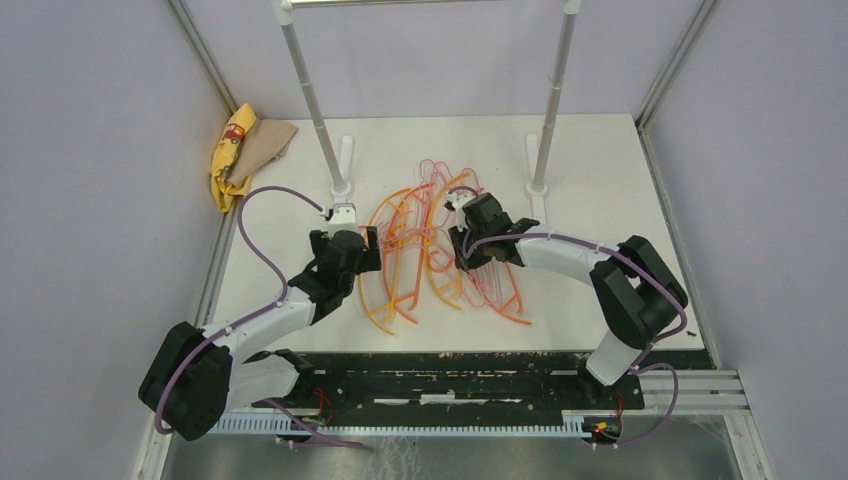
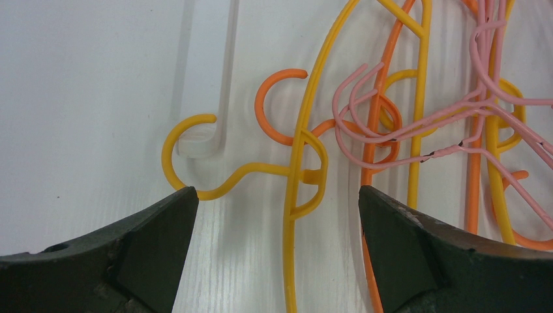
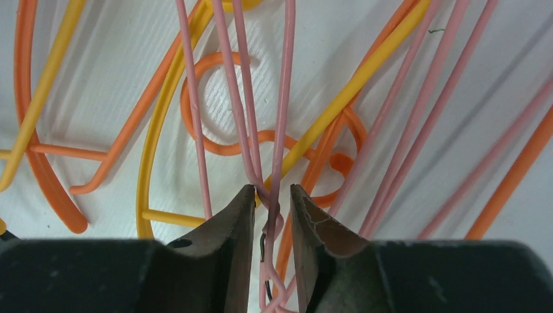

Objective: Organize the hangers

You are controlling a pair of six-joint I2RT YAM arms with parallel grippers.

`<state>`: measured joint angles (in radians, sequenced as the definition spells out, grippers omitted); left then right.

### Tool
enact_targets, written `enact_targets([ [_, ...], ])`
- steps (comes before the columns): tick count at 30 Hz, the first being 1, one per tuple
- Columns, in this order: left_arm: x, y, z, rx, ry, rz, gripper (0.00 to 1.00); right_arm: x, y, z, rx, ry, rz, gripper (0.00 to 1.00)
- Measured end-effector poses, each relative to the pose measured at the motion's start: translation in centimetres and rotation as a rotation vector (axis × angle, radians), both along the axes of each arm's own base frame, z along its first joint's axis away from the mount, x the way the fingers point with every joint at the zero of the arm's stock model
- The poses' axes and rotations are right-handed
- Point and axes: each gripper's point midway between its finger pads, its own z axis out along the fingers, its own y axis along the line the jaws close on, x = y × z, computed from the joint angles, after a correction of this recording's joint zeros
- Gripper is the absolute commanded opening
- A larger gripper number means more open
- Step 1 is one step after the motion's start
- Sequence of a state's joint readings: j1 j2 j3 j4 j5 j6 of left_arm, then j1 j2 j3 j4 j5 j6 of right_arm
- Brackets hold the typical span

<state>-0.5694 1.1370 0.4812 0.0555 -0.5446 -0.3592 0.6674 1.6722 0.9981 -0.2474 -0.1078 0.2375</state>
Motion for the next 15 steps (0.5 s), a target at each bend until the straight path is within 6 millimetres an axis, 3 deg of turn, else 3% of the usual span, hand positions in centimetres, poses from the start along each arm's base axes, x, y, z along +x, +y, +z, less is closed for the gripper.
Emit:
enact_targets([
  [4, 0.0, 0.0, 0.0, 0.001, 0.001, 0.000, 1.00, 0.3, 0.0, -0.5, -0.008, -0.003, -0.012, 0.49],
  [10, 0.0, 0.0, 0.0, 0.001, 0.001, 0.000, 1.00, 0.7, 0.1, -0.1, 0.000, -0.020, -0.021, 0.49],
  [15, 0.0, 0.0, 0.0, 0.001, 0.001, 0.000, 1.00, 1.1, 0.3, 1.5, 0.024, -0.054, -0.023, 0.50],
])
